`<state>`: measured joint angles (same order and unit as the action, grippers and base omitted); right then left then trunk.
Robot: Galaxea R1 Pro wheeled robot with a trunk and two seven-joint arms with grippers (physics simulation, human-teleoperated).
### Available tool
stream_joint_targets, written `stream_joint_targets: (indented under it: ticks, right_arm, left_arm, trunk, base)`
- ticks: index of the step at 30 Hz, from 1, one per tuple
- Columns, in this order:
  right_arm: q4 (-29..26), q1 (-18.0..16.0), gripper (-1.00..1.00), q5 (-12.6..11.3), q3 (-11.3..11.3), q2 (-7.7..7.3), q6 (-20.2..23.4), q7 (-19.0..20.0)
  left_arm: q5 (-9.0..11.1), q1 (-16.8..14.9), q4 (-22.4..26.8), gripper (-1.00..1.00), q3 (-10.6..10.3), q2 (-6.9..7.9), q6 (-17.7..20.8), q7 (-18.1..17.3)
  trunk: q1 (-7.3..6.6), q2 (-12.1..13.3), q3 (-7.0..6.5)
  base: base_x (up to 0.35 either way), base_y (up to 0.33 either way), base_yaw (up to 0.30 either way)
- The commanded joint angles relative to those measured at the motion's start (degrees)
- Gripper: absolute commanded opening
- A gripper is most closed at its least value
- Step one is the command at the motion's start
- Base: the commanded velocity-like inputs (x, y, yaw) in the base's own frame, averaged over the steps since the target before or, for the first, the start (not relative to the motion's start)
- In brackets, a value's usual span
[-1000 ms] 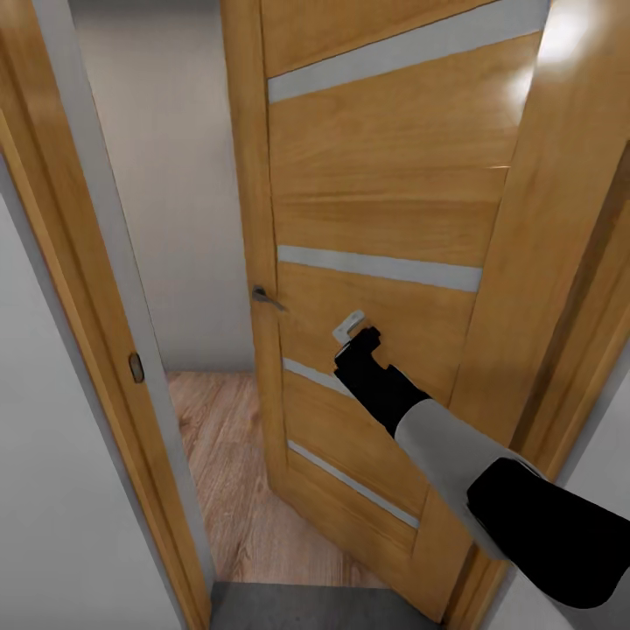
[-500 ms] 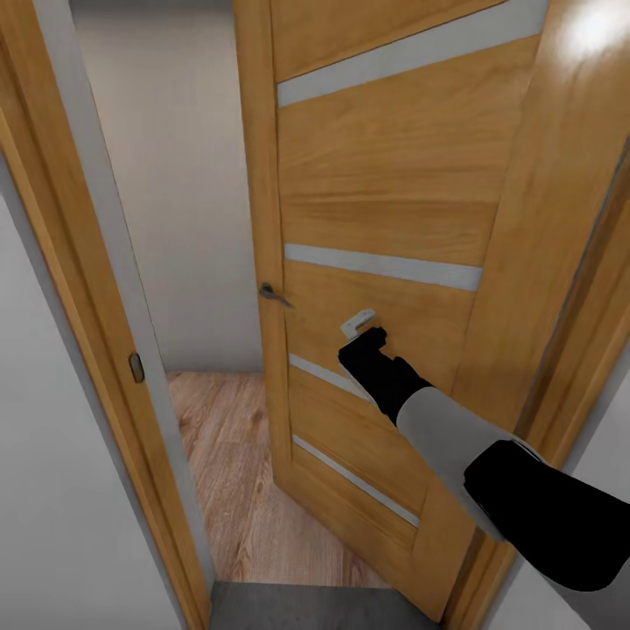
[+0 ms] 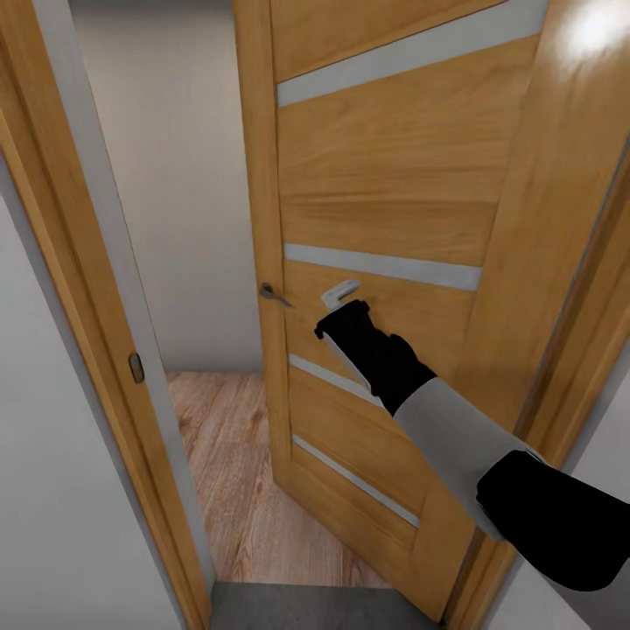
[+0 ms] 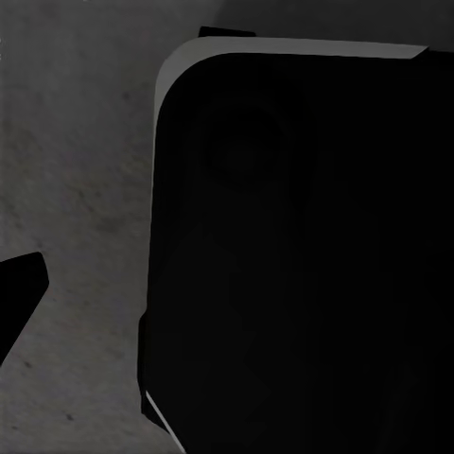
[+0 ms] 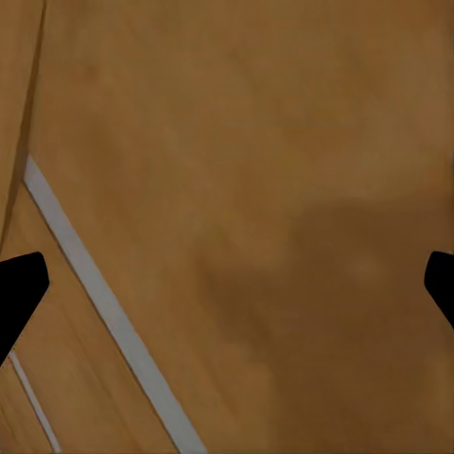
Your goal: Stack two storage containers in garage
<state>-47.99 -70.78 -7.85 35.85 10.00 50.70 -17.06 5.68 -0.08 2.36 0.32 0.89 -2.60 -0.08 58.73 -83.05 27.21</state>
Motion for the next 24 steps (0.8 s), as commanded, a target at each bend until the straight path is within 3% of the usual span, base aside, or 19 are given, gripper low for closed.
stream_joint_targets:
  ticks: [1,24]
  right_arm:
    - [-0.2,-0.1,1.00,-0.8,0.1,0.00,0.3,-0.5]
    - [0.4,0.1,1.00,-2.9,0.0,0.00,0.5,-0.2]
  left_arm:
    - [0.5,0.0,0.0,1.00,-0.1,0.04,-0.1,0.0]
    - [0.6,0.0,0.0,1.00,-0.1,-0.01,-0.1,0.0]
  trunk:
    - [0.00,0.0,0.06]
    - [0.00,0.0,0.06]
  base:
    - [0.000,0.000,0.000]
    - [0.000,0.000,0.000]
